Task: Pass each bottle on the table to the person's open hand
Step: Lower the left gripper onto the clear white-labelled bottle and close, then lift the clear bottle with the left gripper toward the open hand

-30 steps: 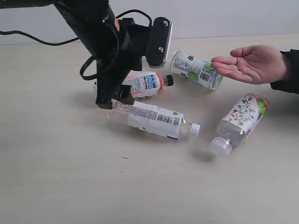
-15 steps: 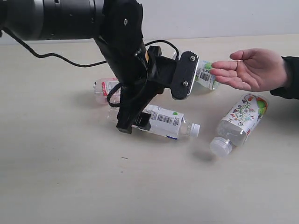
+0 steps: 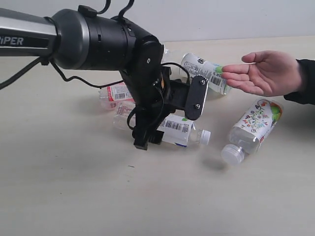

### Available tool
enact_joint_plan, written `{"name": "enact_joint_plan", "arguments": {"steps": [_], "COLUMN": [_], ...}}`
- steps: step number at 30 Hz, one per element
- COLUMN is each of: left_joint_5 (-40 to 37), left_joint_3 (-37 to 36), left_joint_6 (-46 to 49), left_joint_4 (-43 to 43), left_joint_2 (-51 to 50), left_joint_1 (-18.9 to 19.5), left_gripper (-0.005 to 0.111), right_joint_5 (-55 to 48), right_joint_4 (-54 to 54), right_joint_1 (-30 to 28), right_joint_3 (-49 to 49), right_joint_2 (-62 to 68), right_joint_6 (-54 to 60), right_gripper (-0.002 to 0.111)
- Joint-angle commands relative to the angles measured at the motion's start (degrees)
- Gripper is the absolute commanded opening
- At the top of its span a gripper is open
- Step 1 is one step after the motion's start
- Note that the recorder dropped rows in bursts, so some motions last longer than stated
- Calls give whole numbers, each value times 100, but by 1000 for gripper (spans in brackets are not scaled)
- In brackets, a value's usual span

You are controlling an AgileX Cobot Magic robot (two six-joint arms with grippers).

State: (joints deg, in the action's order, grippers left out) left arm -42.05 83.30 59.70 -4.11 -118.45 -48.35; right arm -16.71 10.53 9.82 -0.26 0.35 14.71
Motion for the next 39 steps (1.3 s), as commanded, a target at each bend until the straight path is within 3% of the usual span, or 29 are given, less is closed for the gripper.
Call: {"name": "enact_joint_plan", "arguments": {"steps": [1,22,26,31,39], "left_joint_5": [165,150,140,140,19], "left_joint_3": [43,43,43,43,56], "left_joint_6": [-547,-601,-601,-601,-1129], "left_joint_4": [-407,-659,-659,-659,-671], "left_joint_2": [-88,-401,-401,-401,-208], "left_joint_1": [-20,-20,-20,-20,-20], "left_gripper": [80,75,53,2,0], "right_joint_5": [32,32,32,32,32], "right_joint_4": [4,4,4,4,4], "right_joint_1": [-32,-32,-32,-32,-32], "right_joint_3": [26,26,26,26,26], "right_joint_2": [-35,-35,-35,-35,-35], "right_joint_6": [18,18,18,18,18], "right_gripper": [0,0,0,0,0]}}
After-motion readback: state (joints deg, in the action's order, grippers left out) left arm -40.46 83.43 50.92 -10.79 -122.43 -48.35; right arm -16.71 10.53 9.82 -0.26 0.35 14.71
